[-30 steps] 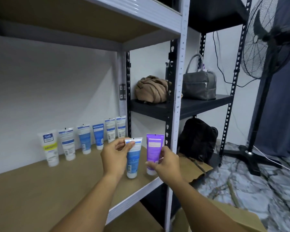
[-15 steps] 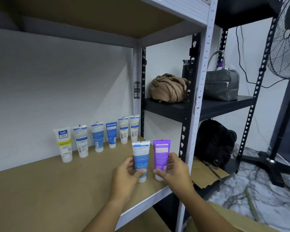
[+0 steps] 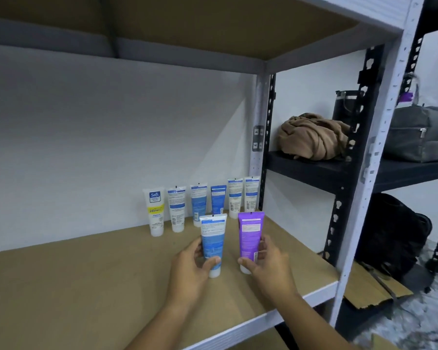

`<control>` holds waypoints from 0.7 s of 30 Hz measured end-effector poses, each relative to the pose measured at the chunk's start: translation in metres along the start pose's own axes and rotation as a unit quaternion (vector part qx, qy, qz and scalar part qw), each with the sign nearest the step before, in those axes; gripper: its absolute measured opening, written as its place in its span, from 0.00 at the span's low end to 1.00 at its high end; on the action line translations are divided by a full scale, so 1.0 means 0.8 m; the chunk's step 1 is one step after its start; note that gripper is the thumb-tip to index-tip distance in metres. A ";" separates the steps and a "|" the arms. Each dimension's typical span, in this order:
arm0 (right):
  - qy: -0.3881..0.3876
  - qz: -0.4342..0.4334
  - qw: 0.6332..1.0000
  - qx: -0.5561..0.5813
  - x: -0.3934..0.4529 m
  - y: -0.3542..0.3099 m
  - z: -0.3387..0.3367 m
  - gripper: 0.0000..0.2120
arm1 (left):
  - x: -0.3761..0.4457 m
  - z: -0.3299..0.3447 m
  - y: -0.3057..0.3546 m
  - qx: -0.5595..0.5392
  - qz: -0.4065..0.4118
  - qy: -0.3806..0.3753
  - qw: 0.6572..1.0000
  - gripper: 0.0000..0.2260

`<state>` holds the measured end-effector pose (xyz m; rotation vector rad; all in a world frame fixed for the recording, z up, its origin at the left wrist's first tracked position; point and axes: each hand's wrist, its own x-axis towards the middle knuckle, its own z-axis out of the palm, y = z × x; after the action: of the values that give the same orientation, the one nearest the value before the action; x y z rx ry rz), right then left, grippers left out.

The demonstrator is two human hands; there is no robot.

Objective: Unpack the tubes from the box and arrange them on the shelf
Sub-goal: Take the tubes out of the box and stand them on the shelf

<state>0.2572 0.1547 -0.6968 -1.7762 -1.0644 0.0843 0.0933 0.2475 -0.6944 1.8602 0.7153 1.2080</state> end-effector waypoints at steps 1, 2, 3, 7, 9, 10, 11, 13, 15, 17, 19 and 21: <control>-0.004 -0.004 1.000 0.007 0.002 -0.006 0.013 0.26 | 0.001 -0.013 -0.005 0.005 -0.002 0.009 1.000 0.20; -0.005 -0.008 1.000 0.011 0.004 -0.011 0.026 0.26 | 0.003 -0.026 -0.010 0.012 -0.003 0.018 1.000 0.21; -0.005 -0.013 1.000 0.016 0.006 -0.016 0.040 0.25 | 0.005 -0.039 -0.016 0.019 -0.003 0.028 0.999 0.21; -0.021 -0.030 0.999 0.030 0.015 -0.043 0.100 0.24 | 0.010 -0.089 -0.035 0.037 -0.006 0.064 0.997 0.19; -0.029 -0.049 0.998 0.030 0.018 -0.058 0.129 0.24 | 0.013 -0.113 -0.045 0.041 -0.001 0.075 0.996 0.18; -0.033 -0.057 0.997 0.031 0.019 -0.066 0.142 0.24 | 0.015 -0.125 -0.049 0.046 0.001 0.084 0.995 0.18; -0.038 -0.066 0.997 0.034 0.020 -0.073 0.154 0.24 | 0.017 -0.136 -0.053 0.051 0.002 0.093 0.994 0.18; -0.047 -0.079 0.995 0.037 0.024 -0.086 0.179 0.25 | 0.023 -0.156 -0.061 0.056 -0.001 0.110 0.992 0.19; -0.059 -0.089 0.994 0.036 0.029 -0.099 0.203 0.27 | 0.029 -0.175 -0.071 0.064 -0.005 0.129 0.990 0.19; -0.079 -0.088 0.993 0.031 0.033 -0.112 0.226 0.28 | 0.036 -0.192 -0.080 0.076 -0.003 0.145 0.987 0.20; -0.093 -0.089 0.992 0.018 0.038 -0.122 0.248 0.27 | 0.044 -0.206 -0.089 0.078 -0.005 0.156 0.985 0.21; -0.098 -0.090 0.991 -0.002 0.043 -0.131 0.270 0.25 | 0.054 -0.216 -0.099 0.084 -0.006 0.159 0.984 0.22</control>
<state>0.1052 0.3432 -0.7045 -1.6925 -1.3617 0.1484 -0.0523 0.3775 -0.7000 1.8116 1.0283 1.4956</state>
